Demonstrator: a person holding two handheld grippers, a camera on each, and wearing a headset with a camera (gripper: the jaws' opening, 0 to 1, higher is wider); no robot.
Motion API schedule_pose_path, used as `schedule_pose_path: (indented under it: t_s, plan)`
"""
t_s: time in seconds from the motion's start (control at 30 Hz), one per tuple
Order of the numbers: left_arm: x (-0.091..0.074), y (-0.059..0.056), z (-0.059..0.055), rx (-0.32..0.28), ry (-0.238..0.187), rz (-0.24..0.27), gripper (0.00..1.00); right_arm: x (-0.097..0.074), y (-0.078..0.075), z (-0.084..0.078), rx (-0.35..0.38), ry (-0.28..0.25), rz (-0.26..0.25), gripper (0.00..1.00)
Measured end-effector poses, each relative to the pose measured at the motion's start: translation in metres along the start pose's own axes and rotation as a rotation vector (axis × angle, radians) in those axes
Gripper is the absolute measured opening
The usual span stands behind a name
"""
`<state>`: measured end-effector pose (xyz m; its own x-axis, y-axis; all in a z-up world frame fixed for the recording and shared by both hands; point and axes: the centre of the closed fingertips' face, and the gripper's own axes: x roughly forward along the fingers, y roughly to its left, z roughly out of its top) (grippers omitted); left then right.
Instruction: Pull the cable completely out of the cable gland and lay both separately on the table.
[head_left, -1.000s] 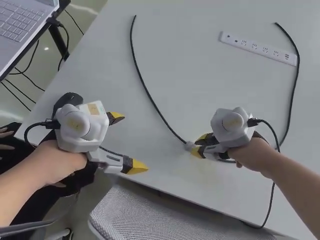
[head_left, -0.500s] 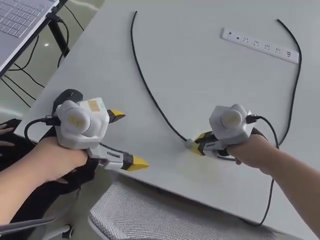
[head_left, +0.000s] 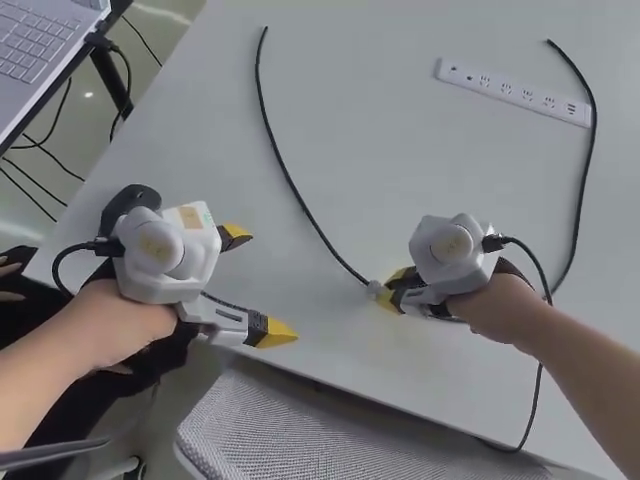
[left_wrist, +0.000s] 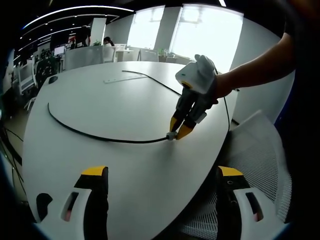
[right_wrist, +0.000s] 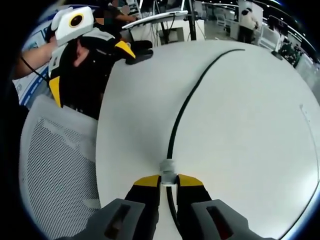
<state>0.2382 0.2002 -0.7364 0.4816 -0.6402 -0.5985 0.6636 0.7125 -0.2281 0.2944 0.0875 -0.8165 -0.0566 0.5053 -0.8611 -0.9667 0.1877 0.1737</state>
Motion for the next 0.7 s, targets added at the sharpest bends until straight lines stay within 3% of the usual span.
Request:
schedule_pose_path:
  t_s: [0.7]
  plan:
    - [0.009,-0.014,0.036,0.049,-0.032,-0.061,0.89,-0.037,0.018,0.022,-0.024,-0.038,0.007,0.05]
